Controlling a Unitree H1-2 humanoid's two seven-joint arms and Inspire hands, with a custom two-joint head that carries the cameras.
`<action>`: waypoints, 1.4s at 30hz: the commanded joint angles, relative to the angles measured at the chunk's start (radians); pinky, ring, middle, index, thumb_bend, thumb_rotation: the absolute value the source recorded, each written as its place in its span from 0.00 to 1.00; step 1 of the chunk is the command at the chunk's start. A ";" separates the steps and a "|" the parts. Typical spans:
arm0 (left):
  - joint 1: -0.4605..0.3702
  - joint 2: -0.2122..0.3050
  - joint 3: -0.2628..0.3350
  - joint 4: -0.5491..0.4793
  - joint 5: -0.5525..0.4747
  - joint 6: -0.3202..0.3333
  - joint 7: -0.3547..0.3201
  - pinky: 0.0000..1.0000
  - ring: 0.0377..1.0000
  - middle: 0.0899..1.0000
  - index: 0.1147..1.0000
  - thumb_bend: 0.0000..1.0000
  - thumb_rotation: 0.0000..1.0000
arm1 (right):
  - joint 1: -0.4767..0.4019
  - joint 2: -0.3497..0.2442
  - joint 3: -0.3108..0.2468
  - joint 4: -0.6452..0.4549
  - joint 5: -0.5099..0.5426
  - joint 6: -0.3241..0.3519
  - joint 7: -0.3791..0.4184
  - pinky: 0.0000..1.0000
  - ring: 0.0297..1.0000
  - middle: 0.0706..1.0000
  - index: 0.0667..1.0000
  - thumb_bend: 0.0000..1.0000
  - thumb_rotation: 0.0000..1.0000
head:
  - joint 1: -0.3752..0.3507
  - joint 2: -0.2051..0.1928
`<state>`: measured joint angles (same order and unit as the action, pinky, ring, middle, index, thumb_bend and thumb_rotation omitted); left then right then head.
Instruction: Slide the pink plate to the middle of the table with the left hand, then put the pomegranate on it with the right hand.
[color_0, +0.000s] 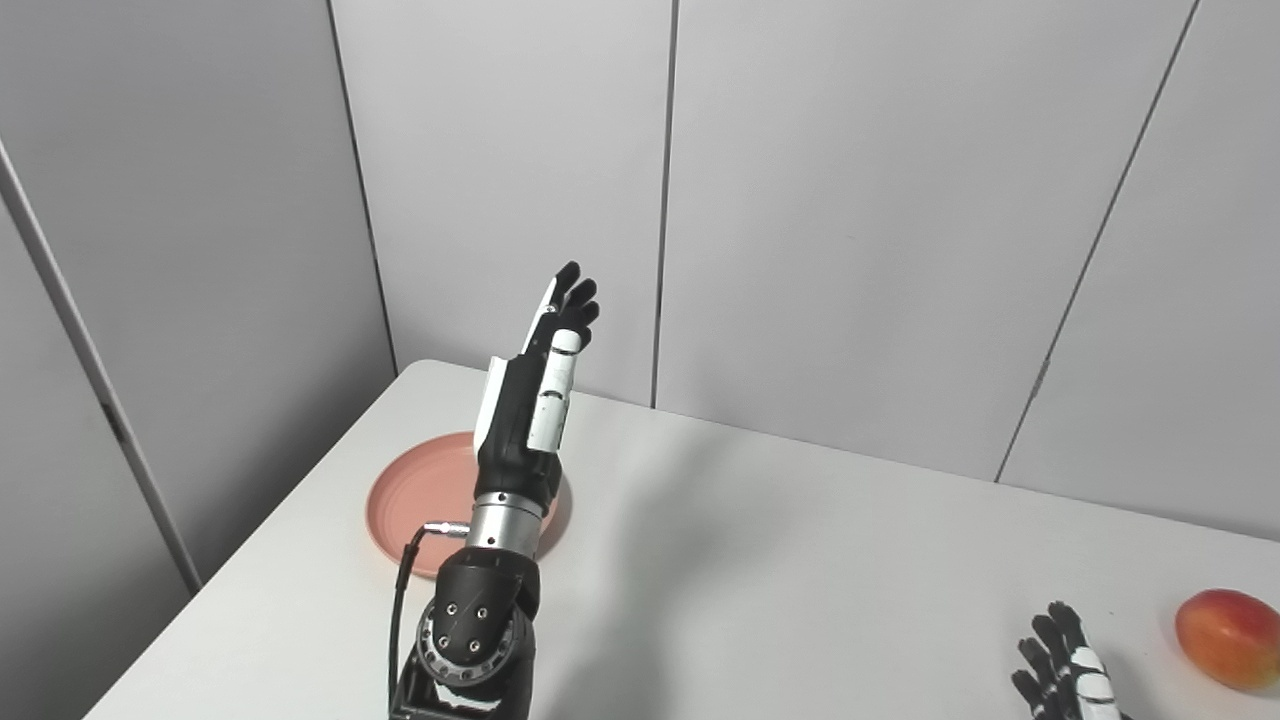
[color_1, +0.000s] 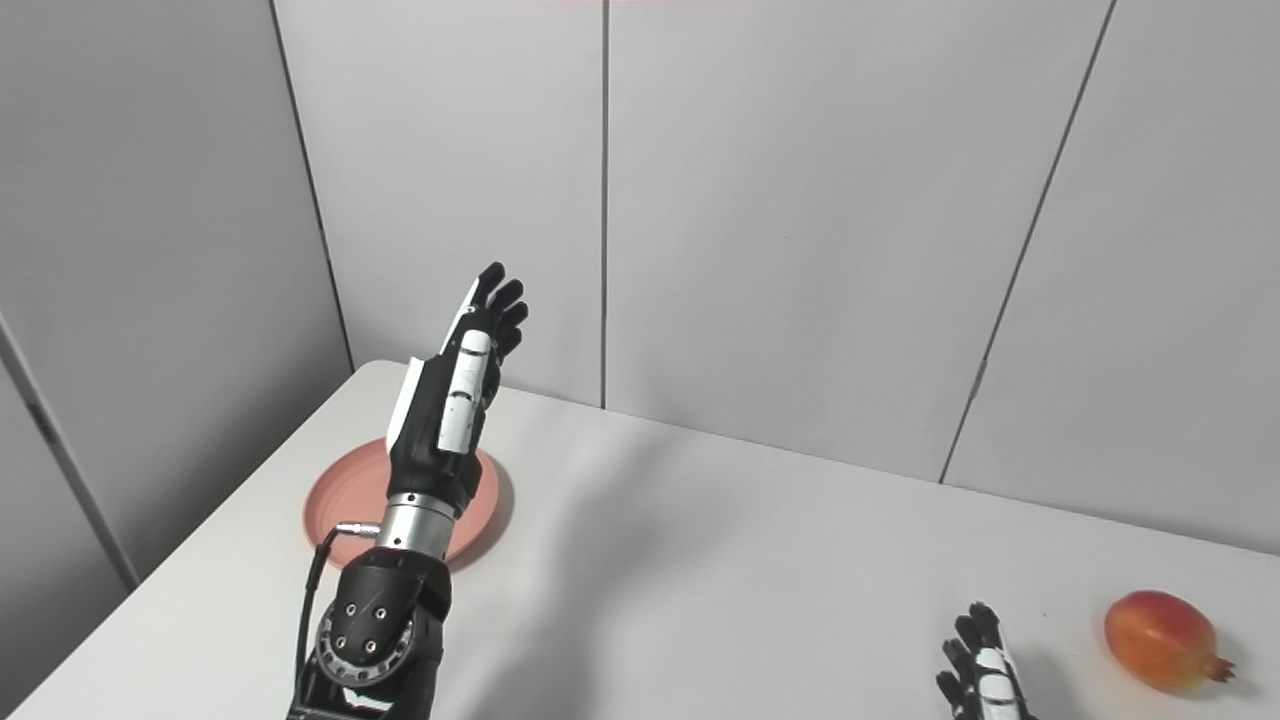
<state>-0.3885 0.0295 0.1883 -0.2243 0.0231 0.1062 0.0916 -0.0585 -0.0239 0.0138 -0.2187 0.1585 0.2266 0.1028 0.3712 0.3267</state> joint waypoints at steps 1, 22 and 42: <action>-0.040 0.022 0.017 -0.031 0.007 -0.003 0.028 0.94 0.93 0.94 0.93 0.46 1.00 | -0.025 -0.004 -0.006 -0.023 0.009 -0.009 0.004 1.00 1.00 1.00 1.00 0.14 1.00 | 0.004 0.002; 0.013 0.101 0.174 -0.009 -0.028 -0.013 0.121 0.95 0.94 0.94 0.92 0.46 1.00 | -0.025 -0.015 -0.008 -0.043 0.014 0.008 0.002 1.00 1.00 1.00 1.00 0.13 1.00 | 0.016 0.014; 0.042 0.143 0.268 0.082 -0.123 -0.060 0.146 0.96 0.95 0.94 0.91 0.41 1.00 | -0.025 -0.030 -0.010 -0.054 0.028 0.015 0.010 1.00 1.00 1.00 1.00 0.12 1.00 | 0.028 0.027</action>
<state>-0.3302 0.1478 0.4543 -0.1224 -0.0946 0.0923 0.2295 -0.0583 -0.0494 0.0094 -0.2315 0.1766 0.2442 0.1061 0.4004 0.3528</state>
